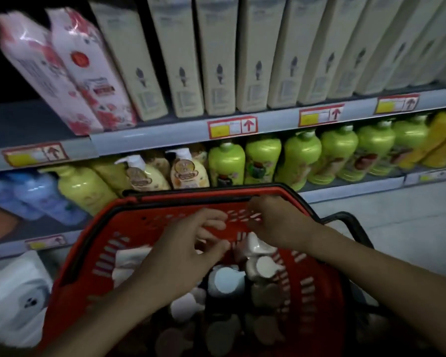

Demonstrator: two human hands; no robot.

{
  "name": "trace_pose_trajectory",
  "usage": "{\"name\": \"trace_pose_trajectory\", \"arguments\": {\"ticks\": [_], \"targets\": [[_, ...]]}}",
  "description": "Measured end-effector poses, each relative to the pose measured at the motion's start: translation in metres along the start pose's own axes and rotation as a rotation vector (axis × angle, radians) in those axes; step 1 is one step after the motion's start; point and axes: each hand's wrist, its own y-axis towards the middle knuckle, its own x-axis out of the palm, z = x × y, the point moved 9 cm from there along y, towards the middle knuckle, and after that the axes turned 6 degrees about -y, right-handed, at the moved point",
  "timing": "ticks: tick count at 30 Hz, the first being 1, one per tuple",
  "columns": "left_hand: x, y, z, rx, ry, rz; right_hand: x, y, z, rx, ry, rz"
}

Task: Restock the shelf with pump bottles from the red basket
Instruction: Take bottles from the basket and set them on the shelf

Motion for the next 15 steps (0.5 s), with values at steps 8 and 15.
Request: {"name": "trace_pose_trajectory", "arguments": {"ticks": [8,15], "targets": [[0.03,0.014,-0.041,-0.088,0.134,-0.047,0.074,-0.01,-0.026,-0.322,-0.426,-0.156],[0.052,0.003,-0.068,-0.123,0.319,-0.176,0.119,-0.04,-0.046,-0.396,-0.195,-0.269]]}}
